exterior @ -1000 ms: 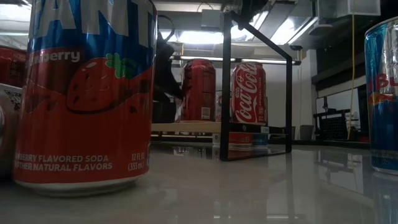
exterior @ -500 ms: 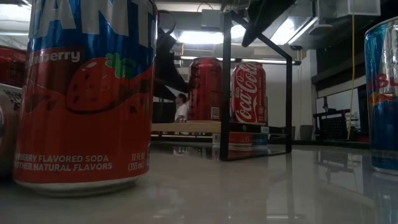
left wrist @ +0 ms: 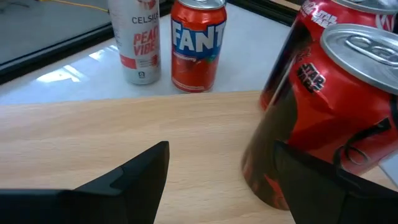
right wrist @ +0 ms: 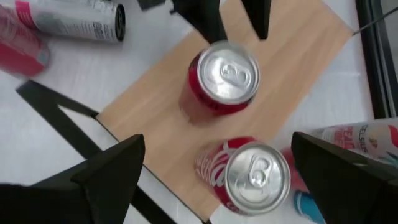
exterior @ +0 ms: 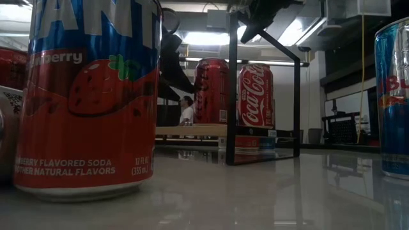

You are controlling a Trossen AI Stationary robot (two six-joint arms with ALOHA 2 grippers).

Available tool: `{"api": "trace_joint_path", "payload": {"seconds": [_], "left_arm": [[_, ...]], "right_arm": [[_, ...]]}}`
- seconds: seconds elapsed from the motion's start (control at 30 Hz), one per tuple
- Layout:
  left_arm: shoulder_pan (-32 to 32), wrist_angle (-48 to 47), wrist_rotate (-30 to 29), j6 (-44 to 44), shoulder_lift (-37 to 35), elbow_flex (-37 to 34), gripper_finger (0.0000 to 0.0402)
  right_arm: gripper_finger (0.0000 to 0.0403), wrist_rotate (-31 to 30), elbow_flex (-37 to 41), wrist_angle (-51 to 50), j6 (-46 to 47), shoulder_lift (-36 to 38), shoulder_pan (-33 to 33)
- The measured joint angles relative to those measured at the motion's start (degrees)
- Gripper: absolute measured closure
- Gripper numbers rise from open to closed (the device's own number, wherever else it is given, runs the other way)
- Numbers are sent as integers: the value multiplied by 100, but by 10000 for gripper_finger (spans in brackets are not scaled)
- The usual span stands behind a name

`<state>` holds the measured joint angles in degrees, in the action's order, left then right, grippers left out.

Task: Place canned beverage on shelf
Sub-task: Put the right red black soda can on the shelf aligned with the red white soda can

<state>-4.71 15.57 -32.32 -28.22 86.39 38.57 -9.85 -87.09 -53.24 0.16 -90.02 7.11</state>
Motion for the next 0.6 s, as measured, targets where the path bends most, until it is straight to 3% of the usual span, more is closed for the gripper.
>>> {"api": "trace_joint_path", "payload": {"seconds": [0.37,0.6], "left_arm": [[-222,1082,55,-23,865,6,125],[-339,1248,52,-19,913,6,125]], "right_arm": [[8,15,0,86,-39,-2,0],[8,13,0,86,-42,-2,0]]}}
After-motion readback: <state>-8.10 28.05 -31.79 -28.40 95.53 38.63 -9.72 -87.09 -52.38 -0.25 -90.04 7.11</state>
